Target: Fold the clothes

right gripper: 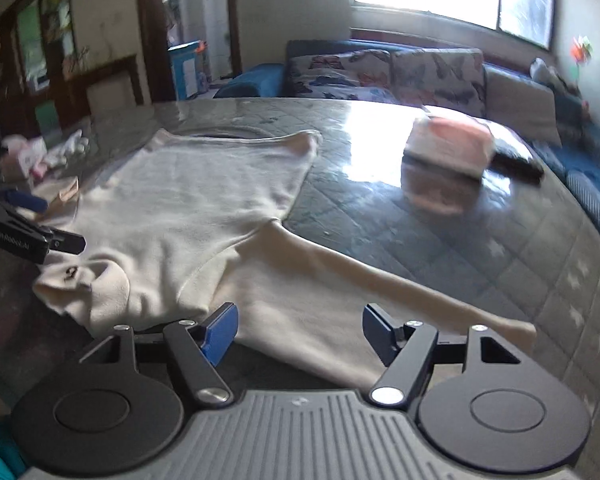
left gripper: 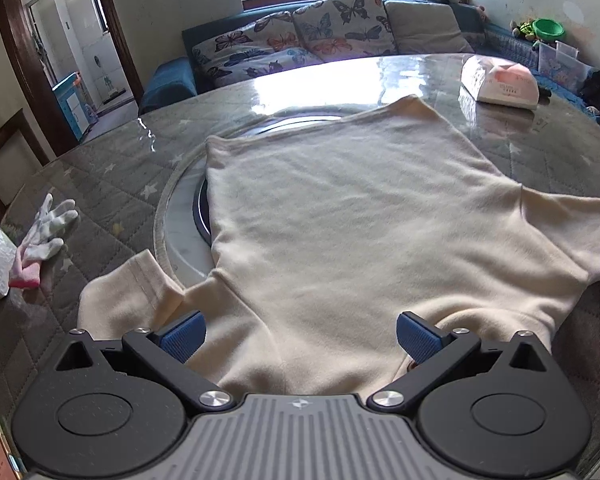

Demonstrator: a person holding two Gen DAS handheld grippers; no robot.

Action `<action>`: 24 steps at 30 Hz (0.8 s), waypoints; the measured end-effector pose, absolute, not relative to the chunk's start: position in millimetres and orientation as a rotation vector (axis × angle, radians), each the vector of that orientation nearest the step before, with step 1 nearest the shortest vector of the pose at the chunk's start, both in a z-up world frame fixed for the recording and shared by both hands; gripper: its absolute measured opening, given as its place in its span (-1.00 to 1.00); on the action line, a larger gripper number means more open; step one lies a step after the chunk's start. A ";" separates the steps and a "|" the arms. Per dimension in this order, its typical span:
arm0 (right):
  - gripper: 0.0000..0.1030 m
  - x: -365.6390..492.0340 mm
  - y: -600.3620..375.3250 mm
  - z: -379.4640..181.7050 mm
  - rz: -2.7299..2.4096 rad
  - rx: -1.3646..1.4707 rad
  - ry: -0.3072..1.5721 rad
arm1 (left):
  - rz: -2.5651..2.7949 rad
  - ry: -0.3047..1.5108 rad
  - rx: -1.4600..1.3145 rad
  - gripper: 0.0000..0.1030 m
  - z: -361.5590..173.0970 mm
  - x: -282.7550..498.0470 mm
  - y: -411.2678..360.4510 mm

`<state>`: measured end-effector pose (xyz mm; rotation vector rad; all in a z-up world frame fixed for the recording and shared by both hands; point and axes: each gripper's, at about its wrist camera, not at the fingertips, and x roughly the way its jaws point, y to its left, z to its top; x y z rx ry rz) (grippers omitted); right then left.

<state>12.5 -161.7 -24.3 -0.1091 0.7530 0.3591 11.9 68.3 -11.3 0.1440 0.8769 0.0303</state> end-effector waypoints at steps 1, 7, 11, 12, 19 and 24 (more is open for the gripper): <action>0.37 10.8 -168.5 -24.2 0.338 -0.107 0.752 | 0.027 0.871 0.145 1.00 -8.9 12.6 67.9; 0.34 8.5 -223.4 -30.6 0.114 -0.132 0.742 | -0.042 0.842 0.157 1.00 0.8 20.2 53.3; 0.17 15.1 -262.6 -39.3 -0.004 -0.063 0.767 | -0.138 0.834 0.161 0.97 -0.3 24.9 34.0; 0.11 17.2 -269.4 -41.9 -0.015 -0.038 0.777 | -0.165 0.836 0.161 0.90 -2.0 26.2 28.7; -0.22 23.3 -282.4 -49.0 0.018 0.053 0.784 | -0.343 0.851 0.178 0.42 -15.1 30.4 -5.0; -0.79 28.4 -277.4 -48.8 0.067 0.060 0.772 | -0.420 0.851 0.203 0.16 -20.9 27.0 -17.6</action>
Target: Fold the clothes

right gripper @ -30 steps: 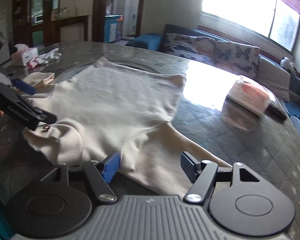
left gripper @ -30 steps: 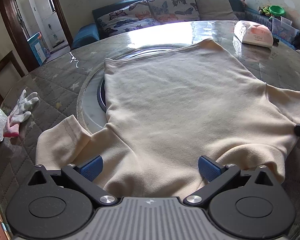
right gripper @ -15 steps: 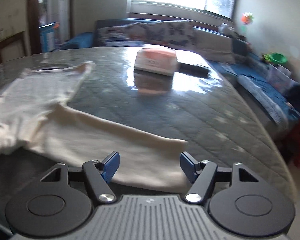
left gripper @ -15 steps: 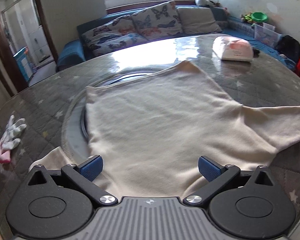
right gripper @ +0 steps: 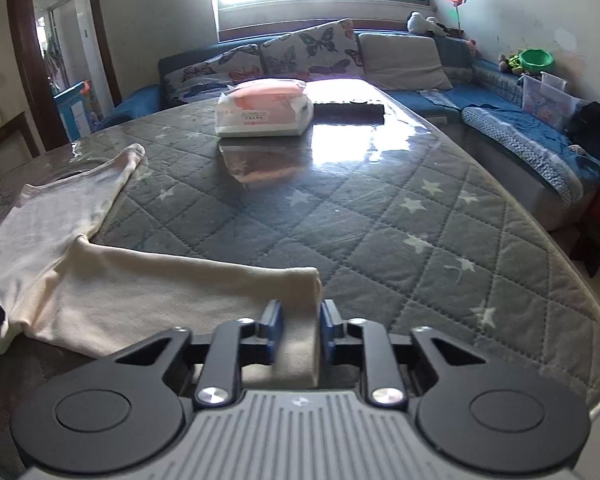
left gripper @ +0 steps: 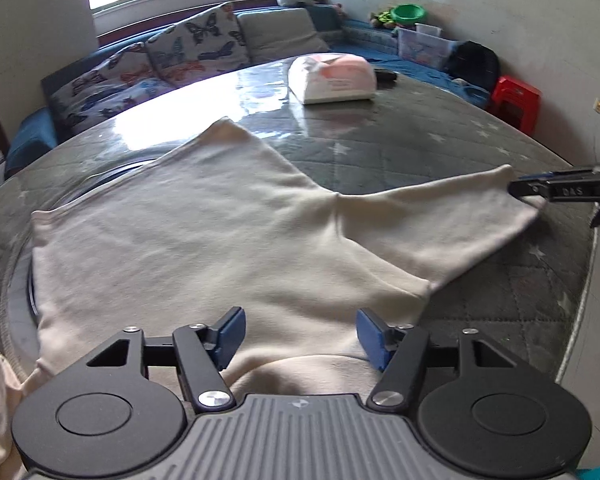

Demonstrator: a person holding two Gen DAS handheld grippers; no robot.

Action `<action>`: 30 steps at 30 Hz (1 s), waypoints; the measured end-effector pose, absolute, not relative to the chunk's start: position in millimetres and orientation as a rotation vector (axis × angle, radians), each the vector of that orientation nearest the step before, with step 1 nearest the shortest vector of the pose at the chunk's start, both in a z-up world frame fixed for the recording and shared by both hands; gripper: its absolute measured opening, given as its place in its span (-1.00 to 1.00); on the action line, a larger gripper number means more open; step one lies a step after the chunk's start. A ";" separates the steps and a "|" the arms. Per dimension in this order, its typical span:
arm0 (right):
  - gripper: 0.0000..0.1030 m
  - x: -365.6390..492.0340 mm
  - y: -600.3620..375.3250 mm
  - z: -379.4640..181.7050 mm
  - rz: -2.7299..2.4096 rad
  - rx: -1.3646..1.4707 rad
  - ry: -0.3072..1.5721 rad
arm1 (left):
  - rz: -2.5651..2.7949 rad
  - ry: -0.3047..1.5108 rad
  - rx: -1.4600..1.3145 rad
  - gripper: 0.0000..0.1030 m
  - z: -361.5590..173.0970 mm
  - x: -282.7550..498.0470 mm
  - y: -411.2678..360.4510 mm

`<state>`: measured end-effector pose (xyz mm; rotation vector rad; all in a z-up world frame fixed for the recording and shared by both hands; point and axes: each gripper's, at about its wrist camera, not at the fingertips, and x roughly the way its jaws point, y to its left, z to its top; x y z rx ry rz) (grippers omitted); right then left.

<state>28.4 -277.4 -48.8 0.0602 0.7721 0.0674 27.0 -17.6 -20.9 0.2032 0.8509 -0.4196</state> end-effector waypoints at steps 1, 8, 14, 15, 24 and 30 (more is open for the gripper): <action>-0.83 29.3 -275.4 -48.0 0.077 0.051 0.771 | -0.429 0.856 0.205 0.14 -22.4 27.2 -18.6; -0.87 45.2 -264.6 -31.1 0.018 -0.153 0.704 | -0.480 0.879 0.221 -0.03 -29.8 27.2 -23.3; -0.87 73.7 -262.0 -37.1 0.004 -0.238 0.725 | -0.506 0.872 0.238 -0.01 -29.5 25.2 -23.4; -0.86 77.6 -262.5 -42.6 0.002 -0.238 0.735 | -0.508 0.869 0.239 -0.02 -29.8 24.5 -23.4; -0.67 77.2 -273.3 -42.7 -0.014 -0.102 0.724 | -0.455 0.815 0.124 0.01 -11.8 20.7 4.2; -0.56 64.7 -247.3 -23.1 0.058 -0.134 0.676 | -0.289 0.759 0.056 0.01 5.6 16.5 60.1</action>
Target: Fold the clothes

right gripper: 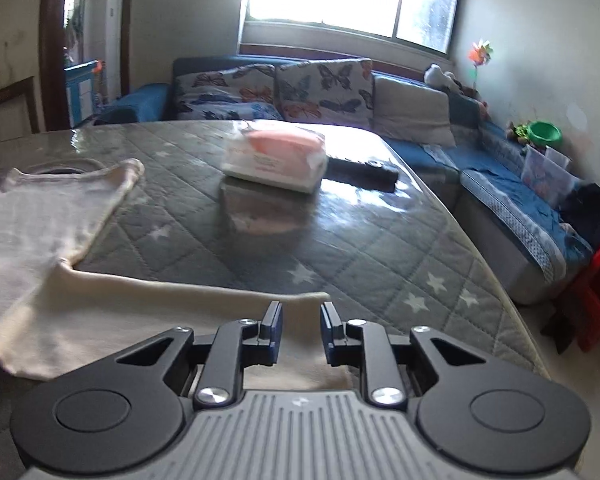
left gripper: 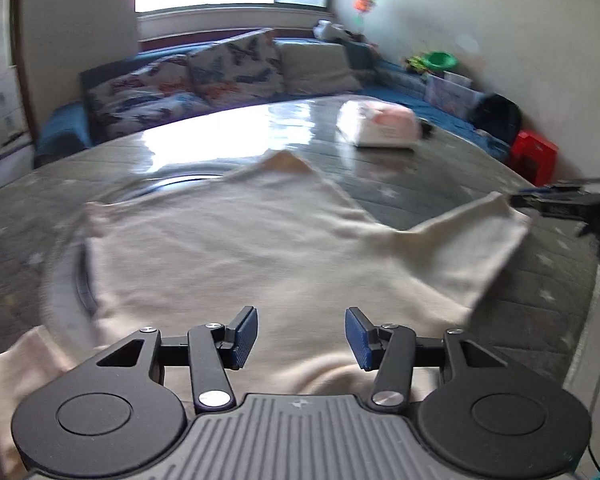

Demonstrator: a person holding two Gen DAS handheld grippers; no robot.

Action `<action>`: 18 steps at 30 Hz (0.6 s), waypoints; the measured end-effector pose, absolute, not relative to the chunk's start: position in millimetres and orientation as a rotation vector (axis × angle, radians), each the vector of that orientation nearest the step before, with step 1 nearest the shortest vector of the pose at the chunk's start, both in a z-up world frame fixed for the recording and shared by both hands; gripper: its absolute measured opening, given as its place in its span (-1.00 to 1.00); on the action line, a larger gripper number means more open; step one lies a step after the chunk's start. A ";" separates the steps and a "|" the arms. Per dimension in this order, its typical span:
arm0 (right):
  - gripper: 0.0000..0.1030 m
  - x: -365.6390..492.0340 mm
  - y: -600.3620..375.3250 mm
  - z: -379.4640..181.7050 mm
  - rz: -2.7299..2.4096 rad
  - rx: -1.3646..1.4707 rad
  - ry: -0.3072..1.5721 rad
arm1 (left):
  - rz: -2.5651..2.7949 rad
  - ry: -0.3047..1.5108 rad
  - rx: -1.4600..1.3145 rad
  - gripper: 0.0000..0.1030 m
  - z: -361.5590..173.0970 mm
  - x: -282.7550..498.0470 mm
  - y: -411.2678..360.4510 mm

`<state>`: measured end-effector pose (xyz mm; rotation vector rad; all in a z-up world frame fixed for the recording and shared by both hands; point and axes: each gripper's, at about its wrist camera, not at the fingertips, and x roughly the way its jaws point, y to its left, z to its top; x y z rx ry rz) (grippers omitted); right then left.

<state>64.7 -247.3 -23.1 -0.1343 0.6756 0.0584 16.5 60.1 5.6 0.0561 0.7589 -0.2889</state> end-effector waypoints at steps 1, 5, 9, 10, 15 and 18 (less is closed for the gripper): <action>-0.56 62.7 -240.1 -18.7 0.079 -0.134 0.664 | -0.248 0.758 0.047 0.01 6.1 16.5 72.3; -0.47 59.2 -215.6 -9.9 0.164 -0.128 0.650 | -0.069 0.756 0.030 0.02 2.3 15.4 122.7; -0.35 57.3 -184.0 -8.3 0.248 -0.147 0.659 | 0.056 0.780 0.019 0.02 -9.9 12.1 161.5; -0.34 57.3 -178.3 -9.0 0.261 -0.154 0.662 | 0.069 0.790 0.017 0.02 -13.8 11.9 167.9; -0.32 56.2 -145.2 -15.1 0.339 -0.185 0.691 | 0.087 0.810 0.009 0.02 -29.9 10.7 181.2; -0.23 53.9 -121.9 -18.8 0.398 -0.213 0.705 | 0.085 0.795 0.018 -0.05 -30.5 12.6 180.6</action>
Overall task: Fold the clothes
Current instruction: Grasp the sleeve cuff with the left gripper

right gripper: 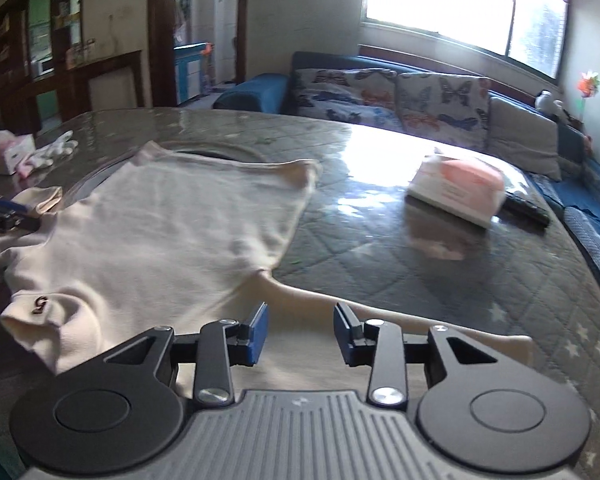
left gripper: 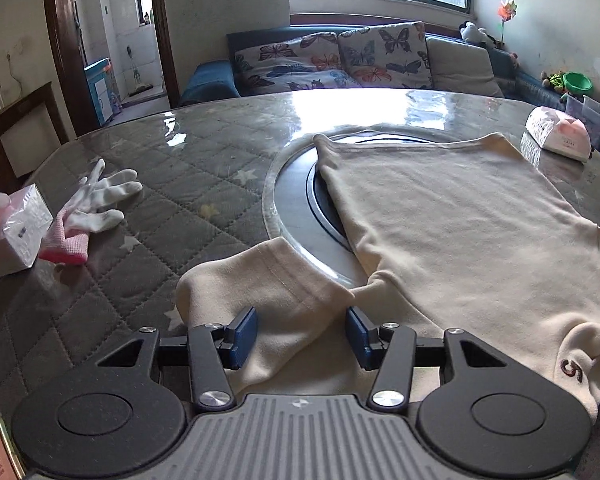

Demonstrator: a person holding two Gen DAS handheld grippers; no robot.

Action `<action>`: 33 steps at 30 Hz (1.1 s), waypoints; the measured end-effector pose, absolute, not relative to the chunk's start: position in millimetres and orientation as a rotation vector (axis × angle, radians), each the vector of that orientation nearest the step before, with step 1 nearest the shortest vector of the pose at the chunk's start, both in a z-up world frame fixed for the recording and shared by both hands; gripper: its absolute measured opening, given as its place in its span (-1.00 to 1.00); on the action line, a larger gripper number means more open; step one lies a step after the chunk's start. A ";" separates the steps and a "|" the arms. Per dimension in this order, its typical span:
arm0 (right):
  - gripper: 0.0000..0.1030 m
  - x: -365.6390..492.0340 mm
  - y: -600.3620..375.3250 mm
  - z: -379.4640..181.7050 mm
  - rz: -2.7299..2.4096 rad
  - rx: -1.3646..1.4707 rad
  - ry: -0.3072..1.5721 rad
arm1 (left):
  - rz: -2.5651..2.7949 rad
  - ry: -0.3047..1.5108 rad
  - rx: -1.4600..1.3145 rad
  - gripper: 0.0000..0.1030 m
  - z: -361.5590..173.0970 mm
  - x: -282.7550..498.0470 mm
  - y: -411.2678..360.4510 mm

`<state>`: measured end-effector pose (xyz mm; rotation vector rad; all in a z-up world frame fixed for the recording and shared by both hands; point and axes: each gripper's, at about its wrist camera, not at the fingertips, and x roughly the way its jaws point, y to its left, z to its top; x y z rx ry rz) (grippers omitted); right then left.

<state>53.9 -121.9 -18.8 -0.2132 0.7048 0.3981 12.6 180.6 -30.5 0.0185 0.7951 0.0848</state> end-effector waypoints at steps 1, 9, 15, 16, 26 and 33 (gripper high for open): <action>-0.22 53.0 -115.3 -19.7 0.416 -0.223 0.707 | 0.082 0.788 0.021 -0.11 -30.8 13.0 179.7; -0.21 49.1 -67.7 -28.9 0.549 -0.307 0.728 | 0.101 0.707 -0.089 -0.85 -14.6 -1.6 207.5; -0.18 48.5 -45.1 -34.3 0.609 -0.340 0.735 | 0.245 0.598 -0.171 -0.87 13.1 -27.8 255.1; -0.18 48.0 -43.1 -34.7 0.616 -0.342 0.736 | 0.274 0.587 -0.182 -0.87 15.6 -32.7 263.4; -0.15 41.4 -28.5 -39.6 0.664 -0.384 0.751 | 0.448 0.659 -0.226 -0.87 -6.0 -61.0 308.4; -0.13 39.7 -26.2 -33.6 0.671 -0.389 0.732 | 0.480 0.728 -0.193 -0.72 -20.9 -56.4 306.1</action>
